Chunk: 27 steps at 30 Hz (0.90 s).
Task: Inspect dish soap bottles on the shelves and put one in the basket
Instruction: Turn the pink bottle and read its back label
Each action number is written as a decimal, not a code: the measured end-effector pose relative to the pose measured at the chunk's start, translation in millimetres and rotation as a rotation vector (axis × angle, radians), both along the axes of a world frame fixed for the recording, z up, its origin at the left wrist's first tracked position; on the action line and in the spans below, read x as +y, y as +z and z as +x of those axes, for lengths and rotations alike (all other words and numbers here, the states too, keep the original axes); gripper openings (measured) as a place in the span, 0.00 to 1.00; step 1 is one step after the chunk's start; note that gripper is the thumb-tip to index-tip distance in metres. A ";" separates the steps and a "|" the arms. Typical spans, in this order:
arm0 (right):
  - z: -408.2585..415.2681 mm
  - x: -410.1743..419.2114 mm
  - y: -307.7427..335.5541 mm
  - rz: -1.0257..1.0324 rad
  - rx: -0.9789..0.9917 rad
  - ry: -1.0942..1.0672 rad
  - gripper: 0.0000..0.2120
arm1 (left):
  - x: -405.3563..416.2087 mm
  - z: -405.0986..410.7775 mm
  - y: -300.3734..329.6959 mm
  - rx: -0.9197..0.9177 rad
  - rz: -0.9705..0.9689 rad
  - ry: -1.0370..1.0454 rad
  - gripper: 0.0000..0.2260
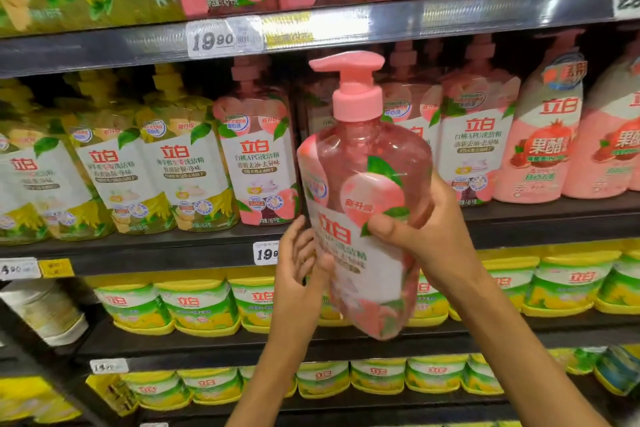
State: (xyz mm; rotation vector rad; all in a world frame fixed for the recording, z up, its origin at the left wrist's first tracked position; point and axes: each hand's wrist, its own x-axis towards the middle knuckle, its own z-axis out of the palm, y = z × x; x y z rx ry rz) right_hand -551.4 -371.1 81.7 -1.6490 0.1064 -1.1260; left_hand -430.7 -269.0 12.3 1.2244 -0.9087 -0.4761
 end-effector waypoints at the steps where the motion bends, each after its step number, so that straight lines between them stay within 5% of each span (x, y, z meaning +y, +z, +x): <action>1: 2.7 3.7 0.0 -0.017 -0.017 -0.055 0.35 | 0.0 -6.5 1.3 -0.019 -0.018 0.021 0.35; 6: 8.2 16.5 1.5 0.055 -0.060 -0.084 0.38 | -9.7 -38.2 0.2 -0.302 0.048 0.021 0.61; 11: -1.5 8.1 1.6 0.054 0.055 0.041 0.42 | -9.4 -34.2 6.3 -0.149 0.021 -0.021 0.54; 14: -12.3 -11.1 14.0 -0.054 0.207 0.042 0.45 | 1.2 -23.3 4.2 -0.181 0.059 -0.072 0.45; 18: -3.7 -19.5 10.6 0.049 0.264 0.143 0.52 | 5.4 -12.9 -1.8 -0.187 0.135 -0.144 0.37; 22: 0.8 -7.3 2.7 0.087 0.090 -0.009 0.43 | -1.5 -6.3 -2.7 -0.151 0.186 -0.210 0.34; 25: 4.3 1.3 4.1 0.039 0.019 -0.217 0.50 | 0.6 3.2 -2.9 -0.056 0.095 -0.227 0.44; 27: 6.4 8.3 9.9 -0.006 -0.008 -0.372 0.53 | -1.5 0.7 -3.0 -0.070 0.065 -0.215 0.41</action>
